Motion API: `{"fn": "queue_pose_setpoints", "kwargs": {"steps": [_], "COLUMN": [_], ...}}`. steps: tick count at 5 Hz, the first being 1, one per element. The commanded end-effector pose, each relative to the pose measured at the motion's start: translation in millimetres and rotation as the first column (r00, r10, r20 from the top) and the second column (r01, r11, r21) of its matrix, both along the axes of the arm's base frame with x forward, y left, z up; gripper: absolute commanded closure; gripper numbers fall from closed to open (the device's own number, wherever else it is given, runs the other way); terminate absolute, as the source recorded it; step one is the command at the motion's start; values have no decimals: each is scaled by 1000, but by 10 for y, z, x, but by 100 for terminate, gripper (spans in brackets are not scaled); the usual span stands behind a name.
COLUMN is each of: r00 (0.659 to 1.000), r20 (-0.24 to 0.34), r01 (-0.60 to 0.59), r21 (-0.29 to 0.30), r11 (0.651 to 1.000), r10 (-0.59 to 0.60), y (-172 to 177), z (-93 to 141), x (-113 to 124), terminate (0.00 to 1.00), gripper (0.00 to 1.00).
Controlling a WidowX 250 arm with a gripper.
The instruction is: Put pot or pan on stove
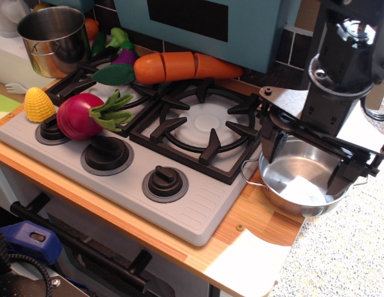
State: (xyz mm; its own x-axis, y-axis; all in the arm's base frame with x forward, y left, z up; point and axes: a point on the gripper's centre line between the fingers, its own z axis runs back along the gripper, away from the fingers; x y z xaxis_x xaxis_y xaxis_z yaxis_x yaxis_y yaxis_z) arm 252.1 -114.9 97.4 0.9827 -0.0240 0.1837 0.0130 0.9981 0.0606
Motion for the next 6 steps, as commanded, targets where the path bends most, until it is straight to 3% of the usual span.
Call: {"fn": "queue_pose_setpoints", "kwargs": {"steps": [1, 3, 6], "r00": [1000, 976, 938], "r20": [0, 86, 153], "r01": [0, 192, 310], "r21": [0, 90, 24], "r11": [1000, 977, 950], "r10": [0, -199, -310], "y": [0, -194, -419], "z": [0, -135, -468], "x": [0, 173, 577], "terminate": [0, 0, 0], "gripper": [0, 0, 0]}}
